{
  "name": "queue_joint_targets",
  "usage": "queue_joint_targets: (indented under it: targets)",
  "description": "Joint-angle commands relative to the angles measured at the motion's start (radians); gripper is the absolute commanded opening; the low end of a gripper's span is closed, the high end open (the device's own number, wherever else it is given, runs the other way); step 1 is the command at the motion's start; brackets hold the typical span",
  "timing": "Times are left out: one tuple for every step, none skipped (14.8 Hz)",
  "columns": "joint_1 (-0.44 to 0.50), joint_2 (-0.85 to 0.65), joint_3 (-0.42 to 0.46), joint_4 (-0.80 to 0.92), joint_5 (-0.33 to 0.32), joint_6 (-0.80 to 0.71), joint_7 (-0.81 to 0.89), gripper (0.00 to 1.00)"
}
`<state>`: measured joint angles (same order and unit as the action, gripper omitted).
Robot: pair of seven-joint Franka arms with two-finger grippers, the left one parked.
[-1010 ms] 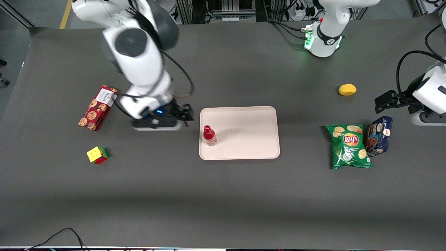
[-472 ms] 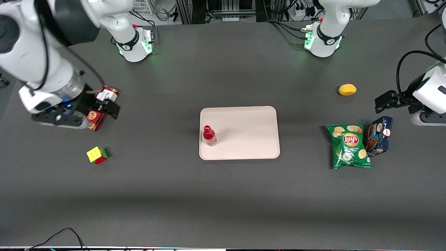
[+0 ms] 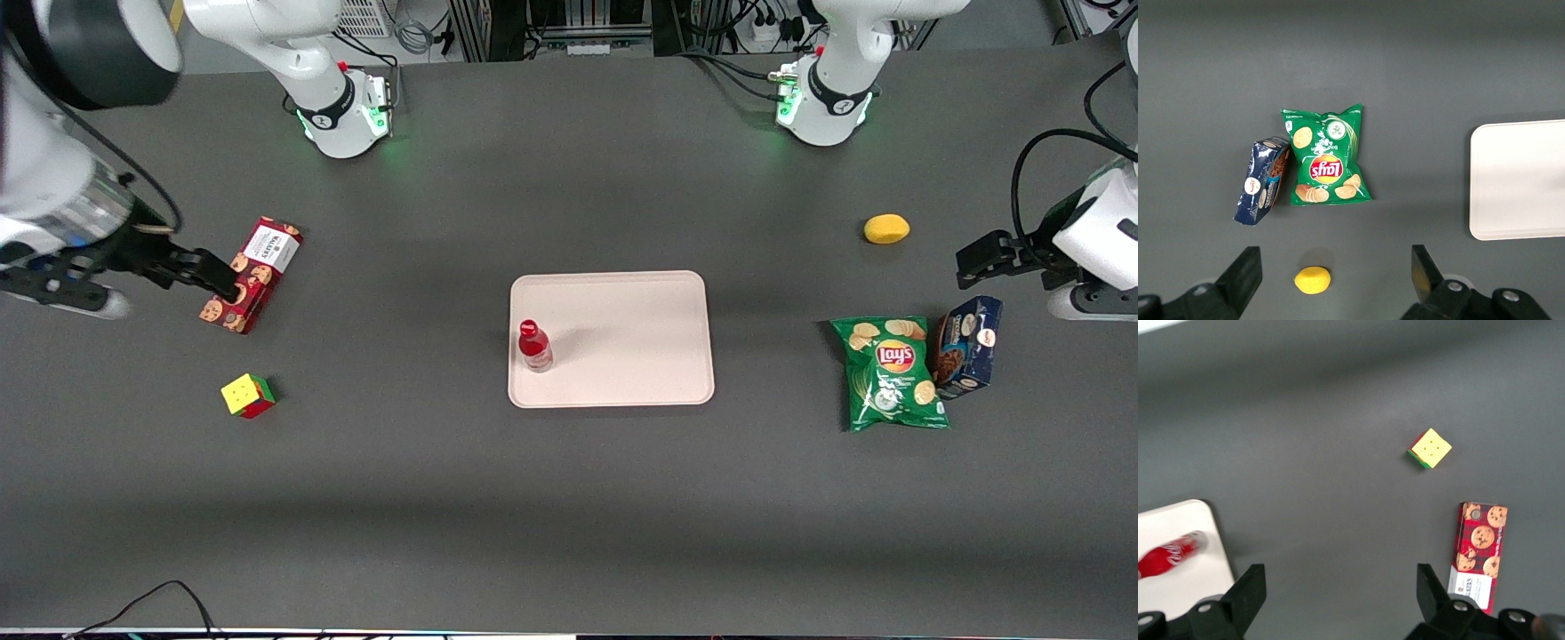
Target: Place coke bottle on tray
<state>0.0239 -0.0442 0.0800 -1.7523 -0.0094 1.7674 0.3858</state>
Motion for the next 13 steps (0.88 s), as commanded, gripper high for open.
queue_joint_targets:
  targets:
    - [-0.004, -0.020, -0.103, 0.019, 0.089, -0.048, -0.045, 1.00]
    - [-0.004, -0.016, -0.105, 0.033, 0.080, -0.048, -0.045, 1.00]
    - [-0.004, -0.011, -0.105, 0.037, 0.078, -0.049, -0.051, 1.00]
    - [-0.006, -0.008, -0.106, 0.034, 0.078, -0.049, -0.083, 1.00]
    - [-0.010, -0.003, -0.108, 0.031, 0.077, -0.049, -0.103, 1.00]
    - [-0.012, -0.002, -0.108, 0.033, 0.074, -0.049, -0.103, 1.00]
    - [-0.012, -0.002, -0.108, 0.034, 0.066, -0.049, -0.102, 1.00]
    - [-0.013, -0.002, -0.109, 0.037, 0.062, -0.049, -0.100, 1.00]
    - [-0.013, 0.000, -0.109, 0.039, 0.062, -0.049, -0.100, 1.00]
    - [-0.013, 0.000, -0.109, 0.039, 0.062, -0.049, -0.100, 1.00]
    - [-0.015, 0.000, -0.111, 0.040, 0.062, -0.049, -0.096, 1.00]
    - [-0.015, 0.001, -0.111, 0.042, 0.062, -0.049, -0.094, 1.00]
    - [-0.015, 0.001, -0.112, 0.045, 0.060, -0.049, -0.093, 1.00]
